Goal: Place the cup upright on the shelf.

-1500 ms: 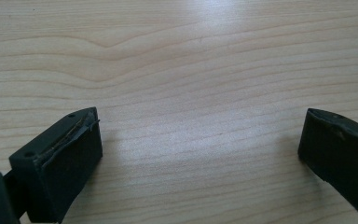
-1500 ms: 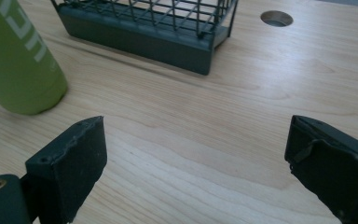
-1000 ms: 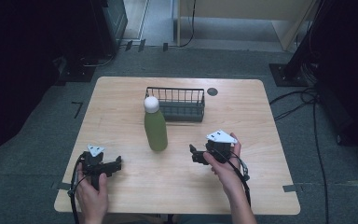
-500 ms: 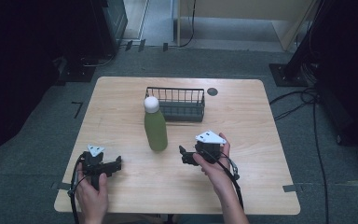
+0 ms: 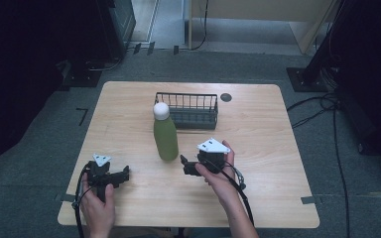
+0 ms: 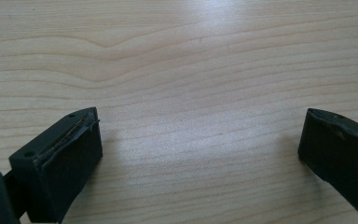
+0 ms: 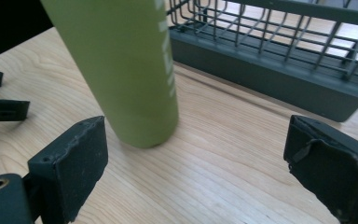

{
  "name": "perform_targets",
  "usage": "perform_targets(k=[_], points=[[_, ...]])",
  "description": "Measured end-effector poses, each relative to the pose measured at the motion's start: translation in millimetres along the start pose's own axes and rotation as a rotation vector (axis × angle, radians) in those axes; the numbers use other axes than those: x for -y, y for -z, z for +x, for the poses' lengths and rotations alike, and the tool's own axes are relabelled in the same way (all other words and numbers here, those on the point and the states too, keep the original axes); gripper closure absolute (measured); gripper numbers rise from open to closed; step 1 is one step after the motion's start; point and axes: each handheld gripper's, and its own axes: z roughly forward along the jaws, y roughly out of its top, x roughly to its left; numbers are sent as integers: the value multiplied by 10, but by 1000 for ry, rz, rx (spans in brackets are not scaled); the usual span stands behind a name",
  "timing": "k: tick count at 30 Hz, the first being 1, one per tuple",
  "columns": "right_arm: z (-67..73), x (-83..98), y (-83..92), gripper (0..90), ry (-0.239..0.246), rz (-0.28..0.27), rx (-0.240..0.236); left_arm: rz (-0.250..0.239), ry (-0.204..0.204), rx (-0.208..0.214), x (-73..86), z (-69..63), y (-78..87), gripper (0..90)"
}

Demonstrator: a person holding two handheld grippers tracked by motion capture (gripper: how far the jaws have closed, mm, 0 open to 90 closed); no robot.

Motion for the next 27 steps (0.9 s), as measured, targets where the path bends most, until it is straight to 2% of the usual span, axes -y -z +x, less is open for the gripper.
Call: perform_targets(k=[18,27], points=[[270,-112,-149,68,27,-24,-79,2,-1,0,0,1,1,1],[387,-194,-288,62,19,-56,-84,1,-1,0,-1,1,1,1]])
